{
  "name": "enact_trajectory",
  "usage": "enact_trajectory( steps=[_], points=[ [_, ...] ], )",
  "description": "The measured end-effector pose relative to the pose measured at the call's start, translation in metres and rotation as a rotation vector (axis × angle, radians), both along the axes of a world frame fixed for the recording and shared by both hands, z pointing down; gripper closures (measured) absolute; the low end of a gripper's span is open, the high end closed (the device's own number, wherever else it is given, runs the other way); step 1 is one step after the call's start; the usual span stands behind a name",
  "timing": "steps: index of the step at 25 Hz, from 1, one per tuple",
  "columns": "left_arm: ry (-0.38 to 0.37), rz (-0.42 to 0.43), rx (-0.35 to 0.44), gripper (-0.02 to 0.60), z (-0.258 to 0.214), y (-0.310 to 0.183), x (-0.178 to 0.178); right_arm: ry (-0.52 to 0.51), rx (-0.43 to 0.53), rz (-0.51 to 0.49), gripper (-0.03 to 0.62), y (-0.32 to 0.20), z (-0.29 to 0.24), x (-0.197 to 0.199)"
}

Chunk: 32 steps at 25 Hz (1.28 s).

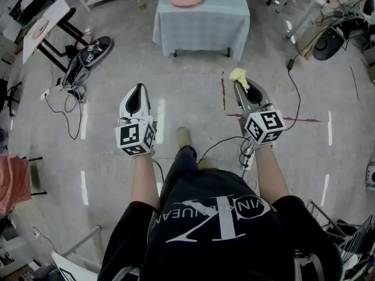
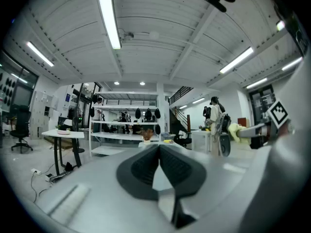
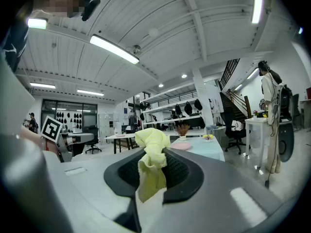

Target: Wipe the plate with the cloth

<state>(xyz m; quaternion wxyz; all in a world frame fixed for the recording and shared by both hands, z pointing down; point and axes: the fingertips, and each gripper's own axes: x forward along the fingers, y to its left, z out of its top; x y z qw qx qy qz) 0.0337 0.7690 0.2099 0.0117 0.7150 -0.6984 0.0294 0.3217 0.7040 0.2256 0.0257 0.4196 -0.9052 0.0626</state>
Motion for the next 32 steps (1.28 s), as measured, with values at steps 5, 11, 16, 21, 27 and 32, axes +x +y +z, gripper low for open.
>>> enact_trajectory(
  steps=[5,11,16,21,27,32],
  points=[
    [0.007,0.008,-0.012,0.581,0.001,-0.024,-0.013,0.003,-0.014,0.002,0.51,-0.025,0.001,-0.015],
    [0.023,0.008,-0.028,0.581,0.008,-0.063,-0.034,0.004,-0.032,0.018,0.51,-0.065,0.008,-0.03],
    [0.024,0.016,-0.034,0.581,0.009,-0.101,-0.046,-0.001,-0.035,0.024,0.51,-0.102,0.01,-0.042],
    [0.029,0.03,-0.047,0.581,0.012,-0.144,-0.062,-0.03,-0.057,0.048,0.51,-0.14,0.015,-0.054],
    [0.042,0.07,-0.054,0.581,0.028,-0.188,-0.074,-0.039,-0.076,0.076,0.51,-0.176,0.034,-0.063],
    [0.047,0.099,-0.051,0.581,0.031,-0.222,-0.093,-0.055,-0.077,0.109,0.51,-0.206,0.038,-0.078]
  ],
)
